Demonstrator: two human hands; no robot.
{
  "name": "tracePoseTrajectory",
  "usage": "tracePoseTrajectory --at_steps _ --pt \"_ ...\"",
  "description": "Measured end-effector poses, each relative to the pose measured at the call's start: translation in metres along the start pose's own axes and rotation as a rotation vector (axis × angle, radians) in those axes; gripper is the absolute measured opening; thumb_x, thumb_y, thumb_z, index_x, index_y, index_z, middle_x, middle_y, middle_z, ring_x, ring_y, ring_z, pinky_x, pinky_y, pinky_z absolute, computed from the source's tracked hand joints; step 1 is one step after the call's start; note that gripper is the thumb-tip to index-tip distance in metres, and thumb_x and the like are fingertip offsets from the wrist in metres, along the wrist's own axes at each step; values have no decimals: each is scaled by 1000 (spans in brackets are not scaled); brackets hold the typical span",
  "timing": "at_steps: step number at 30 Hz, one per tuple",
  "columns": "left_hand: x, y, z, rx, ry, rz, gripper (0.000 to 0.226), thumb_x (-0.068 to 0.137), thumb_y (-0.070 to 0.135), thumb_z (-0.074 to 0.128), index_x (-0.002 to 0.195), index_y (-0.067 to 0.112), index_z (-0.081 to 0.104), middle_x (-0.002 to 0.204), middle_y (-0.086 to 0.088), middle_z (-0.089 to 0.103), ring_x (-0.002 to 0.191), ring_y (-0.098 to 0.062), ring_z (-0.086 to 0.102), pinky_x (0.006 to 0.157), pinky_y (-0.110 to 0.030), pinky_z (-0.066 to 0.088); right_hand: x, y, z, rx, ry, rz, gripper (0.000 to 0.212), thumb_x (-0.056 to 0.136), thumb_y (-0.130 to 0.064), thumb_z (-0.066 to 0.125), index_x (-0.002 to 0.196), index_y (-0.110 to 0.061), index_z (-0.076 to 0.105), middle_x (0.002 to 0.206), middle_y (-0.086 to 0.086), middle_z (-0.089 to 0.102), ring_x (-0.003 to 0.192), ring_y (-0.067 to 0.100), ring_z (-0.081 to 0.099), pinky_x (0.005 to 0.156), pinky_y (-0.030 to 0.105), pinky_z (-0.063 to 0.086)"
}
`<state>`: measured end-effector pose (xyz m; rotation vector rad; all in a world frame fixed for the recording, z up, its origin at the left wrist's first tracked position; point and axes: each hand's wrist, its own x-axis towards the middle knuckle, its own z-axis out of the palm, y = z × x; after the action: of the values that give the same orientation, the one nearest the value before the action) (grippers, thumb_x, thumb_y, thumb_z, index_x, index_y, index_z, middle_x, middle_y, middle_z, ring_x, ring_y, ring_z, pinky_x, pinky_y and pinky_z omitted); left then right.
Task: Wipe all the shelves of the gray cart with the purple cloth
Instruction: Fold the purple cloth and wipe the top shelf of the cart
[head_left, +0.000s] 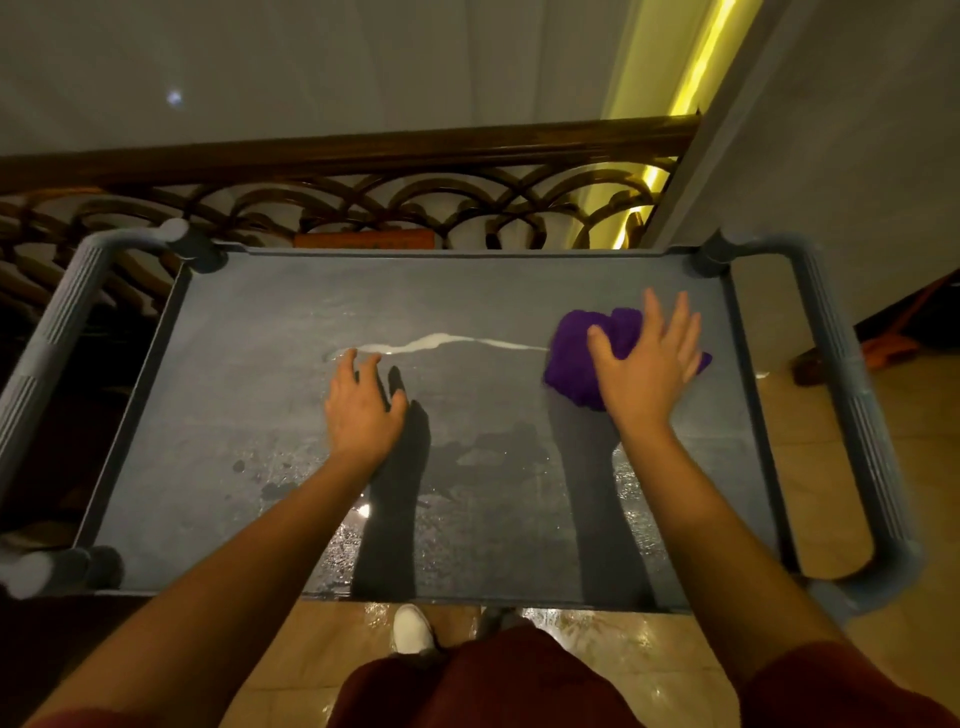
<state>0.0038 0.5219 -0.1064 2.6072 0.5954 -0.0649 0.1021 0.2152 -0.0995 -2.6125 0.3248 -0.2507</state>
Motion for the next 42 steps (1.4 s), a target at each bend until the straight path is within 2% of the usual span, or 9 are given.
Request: tracePoseTrajectory --at_steps 5,14,17,25,29,34,38,40,42 --pt "2 -56 -10 289 -29 129 68 100 57 48 158 30 27 171 -6 11 156 -37 4 122 -60 3 -27 7 31 -319 -324 -90 85 89 -78 39 160 -36 19 171 11 9 156 41 3 122 65 9" --pt "10 -129 -37 361 -69 -2 98 88 87 20 161 29 -8 169 -5 -14 154 -29 -17 118 -62 -10 -15 2 39 -307 -254 9 99 82 -85 42 160 -35 9 170 16 9 154 45 8 120 68 11" --pt "12 -162 -46 379 -98 19 102 85 90 13 162 27 -7 169 -7 -13 154 -29 -17 121 -61 -8 -11 -5 41 -296 -251 44 97 82 -84 45 160 -37 8 170 15 7 154 45 6 119 68 8" --pt "0 -201 -43 431 -131 80 96 91 84 11 162 21 -2 168 -12 -15 154 -31 -20 122 -63 -7 -24 -30 65 -129 -118 37 53 104 -30 46 154 -17 39 163 14 35 153 38 22 125 57 14" --pt "1 -200 -45 417 -123 99 96 92 83 14 162 19 -2 168 -13 -15 154 -33 -18 122 -63 -8 -44 -72 92 -11 -125 -78 49 102 -23 49 150 -13 47 157 15 44 150 36 30 125 53 18" --pt "1 -198 -51 400 -156 78 97 89 85 7 160 21 -8 167 -11 -19 153 -32 -21 122 -61 -9 -73 -143 130 45 -244 -193 52 100 -27 52 151 -18 46 160 10 41 152 34 26 126 51 16" --pt "5 -205 -76 160 -161 85 101 85 87 5 162 22 5 170 -6 -8 156 -26 -13 125 -58 -3 -56 -125 118 -137 -199 -194 69 96 -53 53 156 -28 30 165 9 29 153 37 21 123 58 16" --pt "-6 -227 -89 214 -130 87 100 86 87 6 162 23 5 170 -5 -9 156 -26 -14 125 -58 -3 -54 -116 114 -238 -195 -122 82 91 -69 48 158 -29 23 167 14 22 154 40 15 122 58 8" --pt "-25 -244 -90 309 -175 96 101 86 88 5 162 22 -1 168 -8 -18 154 -28 -20 124 -59 -4 -61 -117 121 -230 -211 -90 81 93 -66 46 159 -26 25 166 17 24 154 42 13 124 58 5"
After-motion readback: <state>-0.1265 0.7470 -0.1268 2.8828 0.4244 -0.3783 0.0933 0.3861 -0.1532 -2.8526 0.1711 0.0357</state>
